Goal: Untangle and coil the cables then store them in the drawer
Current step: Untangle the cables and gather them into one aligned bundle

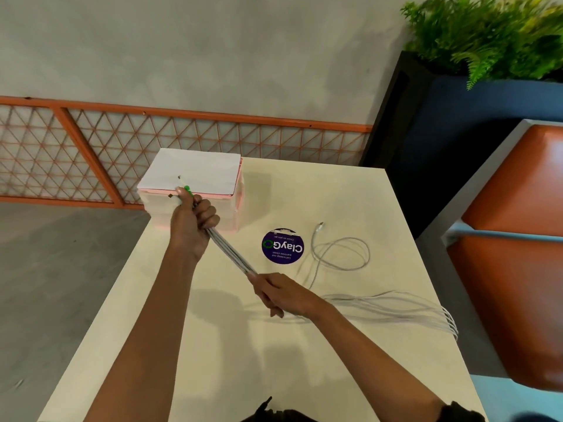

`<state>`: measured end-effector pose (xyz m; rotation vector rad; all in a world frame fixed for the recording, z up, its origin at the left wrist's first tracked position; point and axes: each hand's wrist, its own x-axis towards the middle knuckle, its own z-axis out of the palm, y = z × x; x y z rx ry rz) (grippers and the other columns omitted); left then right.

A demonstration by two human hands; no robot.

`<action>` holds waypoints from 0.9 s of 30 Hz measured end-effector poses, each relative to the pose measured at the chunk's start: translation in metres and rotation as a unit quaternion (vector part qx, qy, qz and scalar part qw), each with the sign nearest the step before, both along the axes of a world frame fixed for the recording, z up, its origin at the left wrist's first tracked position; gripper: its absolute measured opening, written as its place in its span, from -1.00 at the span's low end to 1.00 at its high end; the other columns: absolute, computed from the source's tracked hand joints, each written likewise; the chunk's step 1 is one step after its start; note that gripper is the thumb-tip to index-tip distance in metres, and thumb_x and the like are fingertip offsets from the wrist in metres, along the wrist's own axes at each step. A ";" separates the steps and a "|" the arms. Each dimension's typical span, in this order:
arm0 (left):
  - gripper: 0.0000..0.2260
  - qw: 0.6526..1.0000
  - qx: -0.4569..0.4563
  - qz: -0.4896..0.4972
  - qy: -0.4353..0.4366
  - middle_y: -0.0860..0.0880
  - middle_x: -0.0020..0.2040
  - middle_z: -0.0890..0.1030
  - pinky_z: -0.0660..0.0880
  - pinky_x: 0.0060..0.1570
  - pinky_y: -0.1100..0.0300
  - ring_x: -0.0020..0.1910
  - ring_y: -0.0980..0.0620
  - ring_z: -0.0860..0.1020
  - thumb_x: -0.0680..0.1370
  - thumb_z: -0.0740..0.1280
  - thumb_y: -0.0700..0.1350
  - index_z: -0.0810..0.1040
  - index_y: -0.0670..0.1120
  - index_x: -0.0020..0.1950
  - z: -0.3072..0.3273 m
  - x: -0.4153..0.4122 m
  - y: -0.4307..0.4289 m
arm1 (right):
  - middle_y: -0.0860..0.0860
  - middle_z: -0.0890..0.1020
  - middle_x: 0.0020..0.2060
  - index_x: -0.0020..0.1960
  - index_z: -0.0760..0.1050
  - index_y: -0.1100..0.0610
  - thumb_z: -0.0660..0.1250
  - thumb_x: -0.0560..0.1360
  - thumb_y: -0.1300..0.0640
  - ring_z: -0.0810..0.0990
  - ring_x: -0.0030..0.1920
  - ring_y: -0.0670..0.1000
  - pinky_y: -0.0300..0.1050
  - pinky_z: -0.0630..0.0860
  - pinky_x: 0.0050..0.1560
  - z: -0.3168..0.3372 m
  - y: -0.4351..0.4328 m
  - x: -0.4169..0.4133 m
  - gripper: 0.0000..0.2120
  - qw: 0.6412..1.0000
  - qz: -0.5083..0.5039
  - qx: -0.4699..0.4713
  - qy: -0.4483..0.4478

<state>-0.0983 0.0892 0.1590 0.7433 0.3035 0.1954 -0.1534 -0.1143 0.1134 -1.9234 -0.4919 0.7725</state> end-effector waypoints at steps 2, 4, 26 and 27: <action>-0.59 0.999 -0.020 0.028 0.009 0.10 -0.54 0.15 0.07 -0.61 0.34 -0.58 0.17 0.09 0.63 0.01 0.17 0.24 -0.05 -0.30 -0.004 0.001 0.009 | -0.08 0.32 -0.44 -0.26 0.28 0.11 0.03 0.59 -0.23 0.26 -0.41 -0.09 -0.20 0.29 -0.29 -0.009 -0.008 -0.004 -0.54 0.999 -0.009 -0.014 -0.036; -0.60 0.997 -0.044 0.051 0.021 0.09 -0.54 0.15 0.12 -0.60 0.35 -0.60 0.17 0.14 0.64 0.04 0.16 0.22 -0.05 -0.30 -0.011 -0.001 0.012 | -0.09 0.28 -0.44 -0.27 0.25 0.11 0.01 0.61 -0.20 0.21 -0.40 -0.10 -0.18 0.20 -0.30 -0.013 -0.010 -0.008 -0.56 0.997 -0.030 -0.011 -0.064; -0.60 0.982 -0.128 0.106 0.089 0.08 -0.57 0.19 0.09 -0.64 0.34 -0.64 0.13 0.14 0.67 0.00 0.11 0.22 -0.05 -0.30 -0.034 -0.011 -0.028 | -0.08 0.39 -0.43 -0.25 0.31 0.08 0.03 0.61 -0.18 0.33 -0.43 -0.10 -0.22 0.28 -0.32 -0.007 0.010 0.017 -0.59 0.986 -0.005 -0.086 -0.142; -0.61 0.983 -0.105 0.111 0.103 0.08 -0.57 0.19 0.07 -0.64 0.34 -0.64 0.13 0.14 0.68 -0.01 0.09 0.21 -0.05 -0.31 -0.032 -0.009 -0.028 | -0.10 0.42 -0.41 -0.22 0.33 0.08 0.05 0.61 -0.17 0.36 -0.42 -0.12 -0.24 0.30 -0.31 -0.008 0.010 0.017 -0.61 0.985 0.002 -0.091 -0.147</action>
